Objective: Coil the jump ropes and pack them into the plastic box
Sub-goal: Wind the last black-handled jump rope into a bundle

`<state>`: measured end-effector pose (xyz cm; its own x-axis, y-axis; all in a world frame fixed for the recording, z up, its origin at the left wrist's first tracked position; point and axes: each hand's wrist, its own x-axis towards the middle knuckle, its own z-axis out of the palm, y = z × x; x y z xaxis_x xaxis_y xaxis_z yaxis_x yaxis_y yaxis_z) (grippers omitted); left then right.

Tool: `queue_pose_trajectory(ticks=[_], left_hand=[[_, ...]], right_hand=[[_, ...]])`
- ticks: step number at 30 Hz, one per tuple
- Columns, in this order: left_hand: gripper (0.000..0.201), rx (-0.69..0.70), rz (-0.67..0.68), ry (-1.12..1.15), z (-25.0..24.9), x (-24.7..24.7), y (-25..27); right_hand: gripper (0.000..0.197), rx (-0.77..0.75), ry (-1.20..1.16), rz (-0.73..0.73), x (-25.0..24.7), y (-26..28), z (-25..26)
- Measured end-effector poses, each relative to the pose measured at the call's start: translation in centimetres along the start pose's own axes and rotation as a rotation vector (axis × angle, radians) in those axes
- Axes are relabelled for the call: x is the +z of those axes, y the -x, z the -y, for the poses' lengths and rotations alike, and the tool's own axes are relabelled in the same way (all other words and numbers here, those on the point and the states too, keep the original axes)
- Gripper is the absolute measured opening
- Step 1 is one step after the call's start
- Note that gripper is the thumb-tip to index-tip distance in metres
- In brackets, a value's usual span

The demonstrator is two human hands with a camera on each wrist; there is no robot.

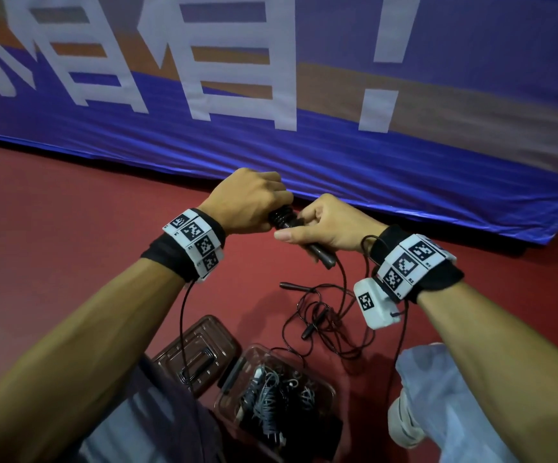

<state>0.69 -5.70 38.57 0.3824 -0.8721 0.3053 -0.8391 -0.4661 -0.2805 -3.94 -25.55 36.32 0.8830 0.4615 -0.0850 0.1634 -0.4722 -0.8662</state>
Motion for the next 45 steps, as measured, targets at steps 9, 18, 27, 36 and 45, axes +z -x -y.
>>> queue_pose_trajectory(ticks=[9, 18, 27, 36, 45], left_hand=[[0.013, -0.227, -0.228, 0.190, -1.2, 0.5, 0.0], [0.013, -0.814, -0.228, 0.422, -2.8, 0.2, -1.5], [0.017, -1.026, 0.123, 0.183, -2.0, 2.0, -1.4], [0.017, -0.983, 0.598, -0.015, -1.9, 4.0, -1.3], [0.016, -0.505, 0.691, -0.113, -1.4, 3.3, -1.3]], right_hand=[[0.062, -0.090, -0.353, -0.082, 0.4, 0.5, 0.1], [0.059, -0.048, -1.029, -0.235, 2.1, -0.7, 0.6], [0.043, 0.208, -0.881, -0.423, 4.6, -3.0, 0.0], [0.020, 0.219, 0.492, -0.372, 4.9, -1.8, -1.4], [0.055, 0.082, 0.673, -0.303, 1.0, -1.2, -1.8]])
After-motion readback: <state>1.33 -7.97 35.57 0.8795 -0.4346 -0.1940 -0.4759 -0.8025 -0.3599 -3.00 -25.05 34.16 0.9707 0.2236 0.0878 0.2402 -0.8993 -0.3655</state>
